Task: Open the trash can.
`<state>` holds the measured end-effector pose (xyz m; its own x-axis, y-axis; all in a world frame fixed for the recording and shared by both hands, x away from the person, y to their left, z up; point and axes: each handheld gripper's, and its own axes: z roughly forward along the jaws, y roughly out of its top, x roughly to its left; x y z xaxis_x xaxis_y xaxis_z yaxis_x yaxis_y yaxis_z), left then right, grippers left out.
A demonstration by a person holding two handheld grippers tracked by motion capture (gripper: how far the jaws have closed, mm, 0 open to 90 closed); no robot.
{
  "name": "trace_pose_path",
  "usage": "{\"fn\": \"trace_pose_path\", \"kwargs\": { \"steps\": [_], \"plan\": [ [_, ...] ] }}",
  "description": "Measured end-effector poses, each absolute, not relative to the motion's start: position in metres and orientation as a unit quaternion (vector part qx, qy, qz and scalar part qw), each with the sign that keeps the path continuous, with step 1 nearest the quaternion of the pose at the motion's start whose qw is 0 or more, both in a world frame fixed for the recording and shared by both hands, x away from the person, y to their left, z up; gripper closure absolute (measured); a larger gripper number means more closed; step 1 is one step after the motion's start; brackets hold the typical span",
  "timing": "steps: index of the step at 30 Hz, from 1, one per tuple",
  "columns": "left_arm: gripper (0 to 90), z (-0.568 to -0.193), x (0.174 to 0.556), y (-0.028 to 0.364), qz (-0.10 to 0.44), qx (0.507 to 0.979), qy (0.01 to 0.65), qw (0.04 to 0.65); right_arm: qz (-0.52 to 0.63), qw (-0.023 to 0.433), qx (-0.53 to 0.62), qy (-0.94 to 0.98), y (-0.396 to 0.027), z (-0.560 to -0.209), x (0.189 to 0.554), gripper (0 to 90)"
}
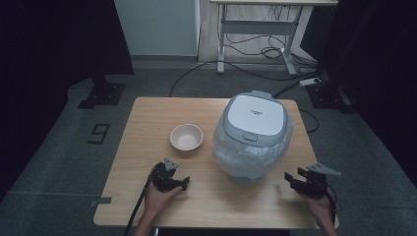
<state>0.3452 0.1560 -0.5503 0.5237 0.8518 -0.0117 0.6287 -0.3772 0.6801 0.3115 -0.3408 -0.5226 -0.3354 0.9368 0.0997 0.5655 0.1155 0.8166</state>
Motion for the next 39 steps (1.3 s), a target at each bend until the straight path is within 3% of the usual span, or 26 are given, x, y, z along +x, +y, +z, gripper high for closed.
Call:
{"fn": "trace_pose_path", "kwargs": {
  "steps": [5, 6, 14, 39],
  "plan": [
    [8.5, -0.55, 0.345, 0.156, 0.173, 0.812, 0.455, 0.322, 0.435, 0.226, 0.513, 0.705, -0.347, -0.509, 0.305, 60.5],
    [8.5, -0.55, 0.345, 0.156, 0.173, 0.812, 0.455, 0.322, 0.435, 0.226, 0.513, 0.705, -0.347, -0.509, 0.305, 60.5],
    [8.8, -0.55, 0.345, 0.157, 0.173, 0.812, 0.454, 0.322, 0.462, 0.217, 0.487, 0.708, -0.35, -0.491, 0.297, 89.6],
    [8.9, -0.55, 0.345, 0.157, 0.174, 0.812, 0.455, 0.323, 0.534, 0.194, 0.432, 0.7, -0.35, -0.427, 0.287, 90.0]
  ]
}}
